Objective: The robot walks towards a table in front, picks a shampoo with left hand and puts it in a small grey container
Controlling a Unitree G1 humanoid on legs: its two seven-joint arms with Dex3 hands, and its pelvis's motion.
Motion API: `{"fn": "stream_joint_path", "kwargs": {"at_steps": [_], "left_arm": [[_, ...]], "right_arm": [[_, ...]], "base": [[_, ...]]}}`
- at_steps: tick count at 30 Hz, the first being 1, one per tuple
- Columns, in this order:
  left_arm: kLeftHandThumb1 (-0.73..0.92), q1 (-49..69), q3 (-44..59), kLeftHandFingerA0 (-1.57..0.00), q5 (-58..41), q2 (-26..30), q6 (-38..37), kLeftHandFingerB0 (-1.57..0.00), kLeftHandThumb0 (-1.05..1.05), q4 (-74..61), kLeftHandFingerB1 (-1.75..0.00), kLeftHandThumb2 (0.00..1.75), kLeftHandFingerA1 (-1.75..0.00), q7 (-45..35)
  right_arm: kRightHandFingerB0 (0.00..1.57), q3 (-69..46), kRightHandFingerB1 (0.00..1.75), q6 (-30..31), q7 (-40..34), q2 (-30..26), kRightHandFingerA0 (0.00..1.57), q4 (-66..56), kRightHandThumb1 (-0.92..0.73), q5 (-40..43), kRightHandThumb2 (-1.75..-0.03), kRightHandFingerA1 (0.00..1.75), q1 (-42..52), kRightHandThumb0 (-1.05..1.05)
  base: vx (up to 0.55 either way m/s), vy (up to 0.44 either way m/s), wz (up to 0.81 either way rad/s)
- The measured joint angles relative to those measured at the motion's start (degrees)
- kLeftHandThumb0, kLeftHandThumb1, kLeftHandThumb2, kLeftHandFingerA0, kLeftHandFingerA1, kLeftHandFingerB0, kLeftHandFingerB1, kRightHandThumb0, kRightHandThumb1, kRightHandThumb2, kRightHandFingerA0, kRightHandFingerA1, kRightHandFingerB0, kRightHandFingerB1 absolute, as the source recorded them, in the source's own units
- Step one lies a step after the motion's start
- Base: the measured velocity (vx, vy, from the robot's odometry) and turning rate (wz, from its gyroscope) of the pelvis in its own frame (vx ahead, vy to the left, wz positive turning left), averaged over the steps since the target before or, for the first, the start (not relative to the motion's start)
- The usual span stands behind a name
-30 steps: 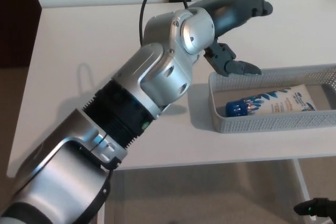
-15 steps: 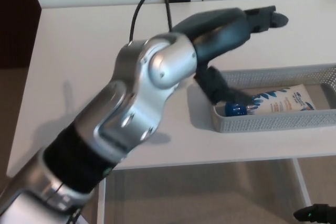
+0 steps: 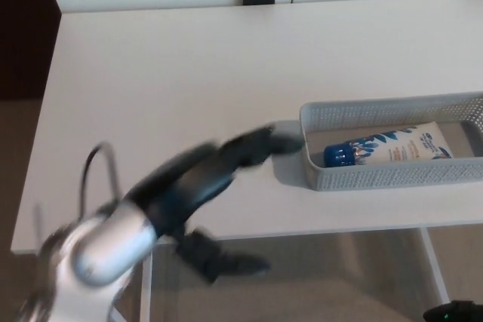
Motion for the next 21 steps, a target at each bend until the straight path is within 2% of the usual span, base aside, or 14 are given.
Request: {"fn": "stream_joint_path", "kwargs": {"at_steps": [1,4,5,6,7,8,9,10,13,14,16,17,20,21], "left_arm": [[0.41,2.30,0.86,-0.31,-0.36,0.17,-0.34,-0.26,-0.66,-0.04,-0.39,0.73,-0.44,-0.11],[0.43,12.40,4.83,-0.41,-1.79,0.69,-2.40,-0.34,-0.67,0.12,-0.34,0.60,-0.40,-0.54],[0.38,14.41,5.65,-0.42,-2.10,0.79,-2.97,-0.24,-0.59,0.37,-0.42,0.80,-0.54,-0.61],[0.38,17.83,7.00,-0.45,-2.58,1.03,-3.99,-0.25,-0.61,1.01,-0.42,0.82,-0.55,-0.72],[0.51,20.25,7.94,-0.49,-2.90,1.35,-4.70,-0.42,-0.68,1.62,-0.34,0.56,-0.41,-0.83],[0.43,23.64,9.25,-0.47,-3.25,1.84,-5.78,-0.39,-0.74,2.67,-0.44,0.78,-0.50,-0.98],[0.43,26.20,10.24,-0.47,-3.55,2.22,-6.69,-0.39,-0.74,3.62,-0.44,0.78,-0.50,-1.01],[0.53,28.11,10.94,-0.54,-3.76,2.53,-7.39,-0.44,-0.70,4.40,-0.36,0.57,-0.42,-1.01],[0.53,34.44,13.46,-0.59,-4.30,3.83,-10.25,-0.50,-0.64,8.00,-0.39,0.57,-0.46,-0.91],[0.43,36.30,14.31,-0.60,-4.38,4.45,-11.27,-0.51,-0.66,9.29,-0.51,0.77,-0.56,-0.85],[0.46,38.58,15.52,-0.73,-4.49,5.24,-12.78,-0.60,-0.63,11.43,-0.45,0.60,-0.51,-0.61],[0.54,39.95,16.42,-0.76,-4.52,5.80,-13.87,-0.64,-0.52,13.10,-0.45,0.57,-0.49,-0.26],[0.57,42.15,19.03,-0.66,-4.57,7.39,-16.76,-0.57,-0.50,19.22,-0.42,0.58,-0.47,1.29],[0.48,42.33,19.54,-0.53,-4.56,7.62,-17.32,-0.42,-0.45,20.67,-0.52,0.79,-0.62,1.75]], "right_arm": [[0.55,-0.01,0.39,0.00,0.00,0.00,0.71,0.06,-0.66,0.01,-0.59,0.45,0.31,-0.30],[0.57,-0.04,0.40,-0.02,-0.01,0.01,0.73,0.40,-0.66,0.07,-0.60,0.48,1.87,-0.31],[0.57,-0.05,0.41,-0.02,-0.01,0.02,0.73,0.48,-0.66,0.07,-0.60,0.49,2.23,-0.31],[0.56,-0.08,0.40,-0.04,-0.01,0.03,0.74,0.59,-0.66,0.09,-0.59,0.48,2.85,-0.32],[0.56,-0.10,0.40,-0.04,-0.02,0.03,0.75,0.71,-0.66,0.10,-0.60,0.49,3.35,-0.32],[0.52,-0.16,0.52,-0.04,-0.03,0.03,0.68,0.89,-0.55,0.13,-0.80,0.59,4.16,-0.39],[0.52,-0.18,0.52,-0.05,-0.03,0.05,0.68,1.02,-0.55,0.15,-0.80,0.59,4.71,-0.39],[0.52,-0.20,0.52,-0.05,-0.04,0.05,0.67,1.13,-0.55,0.16,-0.80,0.59,5.12,-0.38],[0.51,-0.40,0.52,-0.06,-0.06,0.05,0.66,1.42,-0.56,0.20,-0.79,0.59,6.45,-0.38],[0.51,-0.49,0.52,-0.07,-0.06,0.04,0.66,1.51,-0.56,0.22,-0.80,0.59,6.85,-0.39],[0.50,-0.68,0.51,-0.08,-0.06,0.04,0.66,1.58,-0.55,0.24,-0.79,0.59,7.32,-0.37],[0.56,-0.85,0.40,-0.09,-0.07,0.04,0.71,1.63,-0.66,0.26,-0.59,0.47,7.60,-0.31],[0.56,-1.45,0.40,-0.23,-0.09,0.03,0.72,1.71,-0.66,0.31,-0.59,0.47,8.37,-0.30],[0.56,-1.58,0.40,-0.26,-0.09,0.03,0.73,1.72,-0.66,0.32,-0.59,0.48,8.50,-0.30]], "base": [[0.00,0.000,0.00],[0.00,0.000,0.00],[0.00,0.000,0.00],[0.00,0.000,0.00],[0.00,0.000,0.00],[0.00,0.000,0.00],[0.00,0.000,0.00],[0.00,0.000,0.00],[0.00,0.000,0.00],[0.00,0.000,0.00],[0.00,0.000,0.00],[0.00,0.000,0.00],[0.00,0.000,0.00],[0.00,0.000,0.00]]}}
